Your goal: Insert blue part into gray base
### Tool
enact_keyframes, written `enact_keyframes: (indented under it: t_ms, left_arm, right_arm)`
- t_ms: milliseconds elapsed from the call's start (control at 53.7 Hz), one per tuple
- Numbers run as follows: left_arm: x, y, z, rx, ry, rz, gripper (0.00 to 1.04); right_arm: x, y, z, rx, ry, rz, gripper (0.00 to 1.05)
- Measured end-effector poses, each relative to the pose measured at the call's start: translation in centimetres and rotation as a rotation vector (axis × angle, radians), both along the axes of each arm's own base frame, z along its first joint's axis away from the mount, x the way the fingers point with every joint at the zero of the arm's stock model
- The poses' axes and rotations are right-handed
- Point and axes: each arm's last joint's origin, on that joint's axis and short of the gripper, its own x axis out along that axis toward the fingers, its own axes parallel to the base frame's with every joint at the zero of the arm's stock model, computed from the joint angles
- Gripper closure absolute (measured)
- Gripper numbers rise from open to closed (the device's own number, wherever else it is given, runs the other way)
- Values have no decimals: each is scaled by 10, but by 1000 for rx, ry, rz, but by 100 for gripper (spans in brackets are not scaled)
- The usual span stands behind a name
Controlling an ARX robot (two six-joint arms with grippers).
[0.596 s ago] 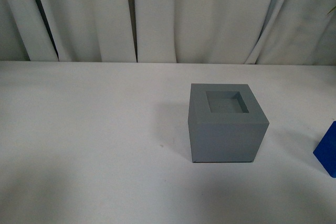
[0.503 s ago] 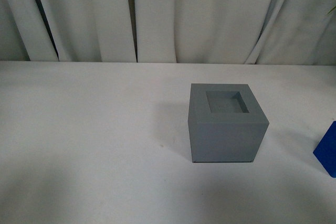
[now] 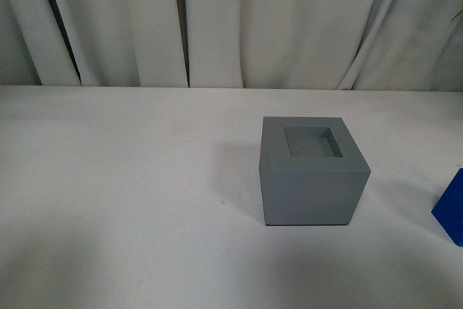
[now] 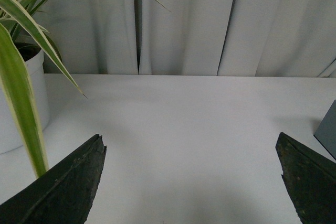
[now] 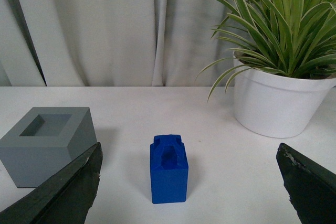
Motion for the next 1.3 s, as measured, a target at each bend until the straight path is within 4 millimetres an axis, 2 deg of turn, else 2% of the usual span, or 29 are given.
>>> enact_keyframes:
  t_ms: [279,409,503,596,651,726,893,1042,1210,1303]
  left_arm:
    - [0,0,0,0,0,0,6]
    - [0,0,0,0,0,0,6]
    - [0,0,0,0,0,0,6]
    - [0,0,0,0,0,0,6]
    - [0,0,0,0,0,0,6]
    - [0,0,0,0,0,0,6]
    - [0,0,0,0,0,0,6]
    - [0,0,0,0,0,0,6]
    - [0,0,0,0,0,0,6]
    - [0,0,0,0,0,0,6]
  right_arm:
    - [0,0,0,0,0,0,7]
    - [3,1,-4,9,184,-80,7]
    - [15,0,3,40,252,-11,7]
    - [37,-3,34,26,244,76,7]
    - [50,-3,45,-3,265,138,7]
    - [82,-3,62,-71,341,276,7]
    - [128,-3,75,-181,546,498,7]
    - [159,-4,84,-330,672,638,7]
    - [189,-9,92,-599,828,740,7]
    - [208,-13,88,-761,966,837,7]
